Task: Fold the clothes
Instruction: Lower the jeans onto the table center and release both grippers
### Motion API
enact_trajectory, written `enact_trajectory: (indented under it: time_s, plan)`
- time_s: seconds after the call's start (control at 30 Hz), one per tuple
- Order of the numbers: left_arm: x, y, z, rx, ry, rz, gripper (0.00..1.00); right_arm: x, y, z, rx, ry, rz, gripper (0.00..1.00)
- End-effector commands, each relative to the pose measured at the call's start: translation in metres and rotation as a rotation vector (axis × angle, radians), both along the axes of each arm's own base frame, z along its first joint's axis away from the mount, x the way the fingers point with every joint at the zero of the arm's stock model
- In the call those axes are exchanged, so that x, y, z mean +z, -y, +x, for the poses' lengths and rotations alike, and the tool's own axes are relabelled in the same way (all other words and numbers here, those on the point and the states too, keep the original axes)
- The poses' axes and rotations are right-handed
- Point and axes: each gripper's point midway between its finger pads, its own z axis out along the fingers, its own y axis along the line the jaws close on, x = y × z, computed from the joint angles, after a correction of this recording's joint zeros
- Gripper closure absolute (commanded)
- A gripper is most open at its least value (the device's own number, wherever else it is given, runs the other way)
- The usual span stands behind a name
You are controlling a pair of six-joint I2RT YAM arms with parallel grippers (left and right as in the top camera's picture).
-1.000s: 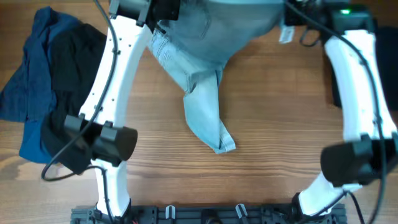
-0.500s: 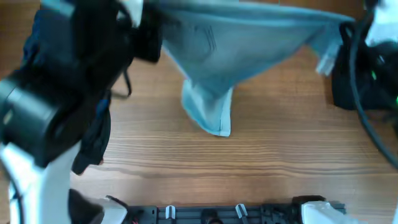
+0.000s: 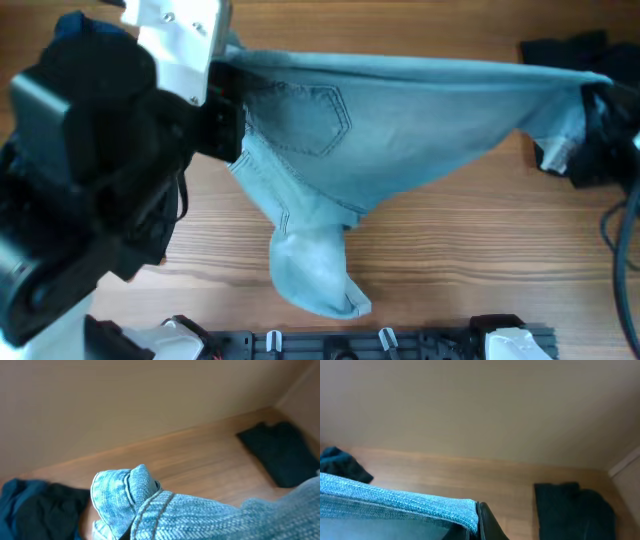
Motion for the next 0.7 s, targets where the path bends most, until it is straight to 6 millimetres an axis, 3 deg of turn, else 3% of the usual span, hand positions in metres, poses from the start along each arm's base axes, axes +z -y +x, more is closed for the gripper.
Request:
enact_trajectory:
  time_s: [0.0, 0.37, 0.67]
  plan:
    - [-0.012, -0.033, 0.035, 0.243, -0.014, 0.053, 0.96, -0.036, 0.029, 0.047, -0.164, -0.137, -0.024, 0.96]
    - [-0.121, -0.034, 0.13, 0.384, -0.298, 0.2, 0.96, -0.179, 0.016, 0.165, -0.105, -0.55, -0.027, 0.96]
    - [-0.229, -0.026, 0.216, 0.434, -0.433, 0.279, 0.96, -0.302, 0.006, 0.251, -0.059, -0.701, -0.014, 0.96]
